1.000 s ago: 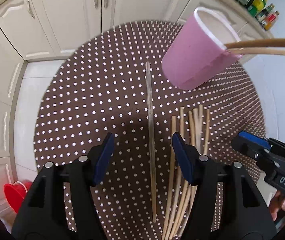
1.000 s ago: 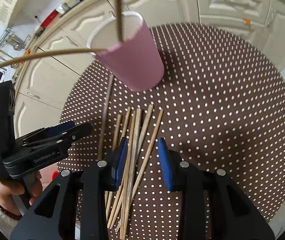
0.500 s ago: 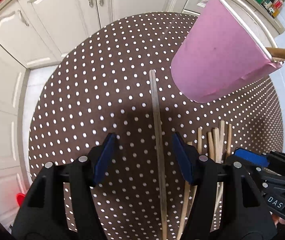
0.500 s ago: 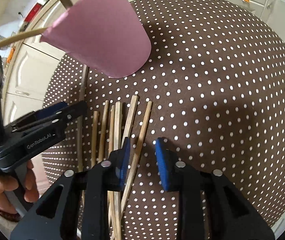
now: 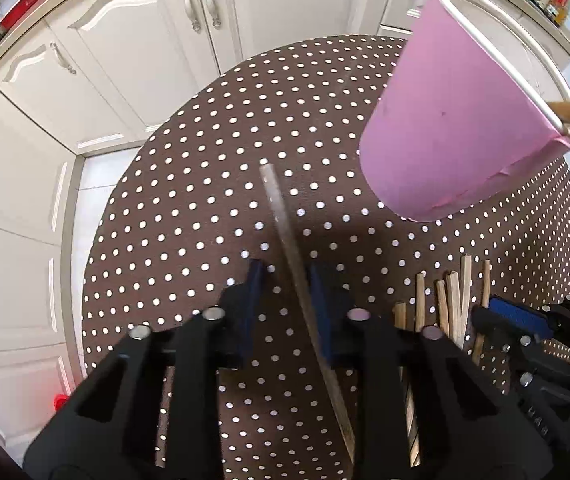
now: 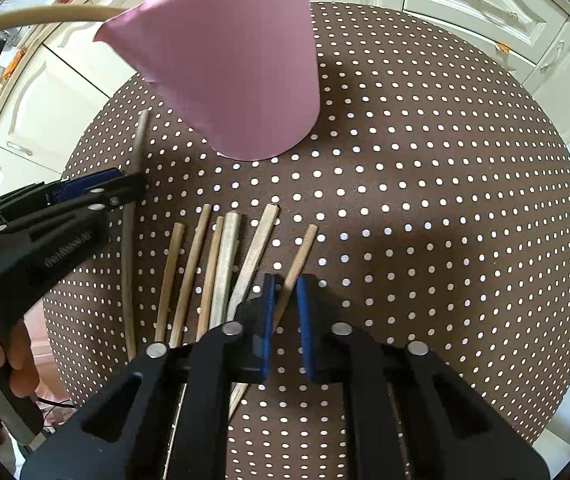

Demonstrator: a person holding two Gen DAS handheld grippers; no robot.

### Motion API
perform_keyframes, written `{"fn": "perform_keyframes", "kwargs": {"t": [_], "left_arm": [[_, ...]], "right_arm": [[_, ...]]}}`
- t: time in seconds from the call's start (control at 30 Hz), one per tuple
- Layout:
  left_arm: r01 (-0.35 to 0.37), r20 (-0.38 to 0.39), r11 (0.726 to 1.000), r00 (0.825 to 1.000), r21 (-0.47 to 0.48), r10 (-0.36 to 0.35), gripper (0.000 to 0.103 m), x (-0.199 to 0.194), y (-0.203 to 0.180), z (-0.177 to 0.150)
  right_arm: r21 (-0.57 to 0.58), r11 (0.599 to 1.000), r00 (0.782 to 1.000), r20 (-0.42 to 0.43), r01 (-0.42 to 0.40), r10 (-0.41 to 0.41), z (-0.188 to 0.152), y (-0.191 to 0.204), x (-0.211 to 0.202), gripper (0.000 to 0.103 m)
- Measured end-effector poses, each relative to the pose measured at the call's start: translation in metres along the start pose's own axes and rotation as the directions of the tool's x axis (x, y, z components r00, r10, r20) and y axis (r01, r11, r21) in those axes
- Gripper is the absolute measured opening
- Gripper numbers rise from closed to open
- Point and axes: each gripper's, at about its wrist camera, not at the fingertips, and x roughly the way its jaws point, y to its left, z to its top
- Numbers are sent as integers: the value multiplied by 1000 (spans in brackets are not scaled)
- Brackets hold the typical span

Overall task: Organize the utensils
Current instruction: 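Grasp another chopstick with the left gripper while the right gripper grasps one, then raise the left gripper's chopstick above the cup while the right gripper carries its own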

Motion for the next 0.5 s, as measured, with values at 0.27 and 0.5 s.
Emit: {"fn": "perform_keyframes", "kwargs": {"t": [0.27, 0.5], "left_arm": [[52, -17, 997, 998, -48, -53, 7, -3, 18, -16], [117, 3, 983, 993, -141, -117, 6, -17, 38, -32]], "right_arm": [[34, 998, 999, -8, -50, 50, -1, -20, -5, 8], [55, 993, 995, 15, -102, 102, -13, -37, -30, 6]]}}
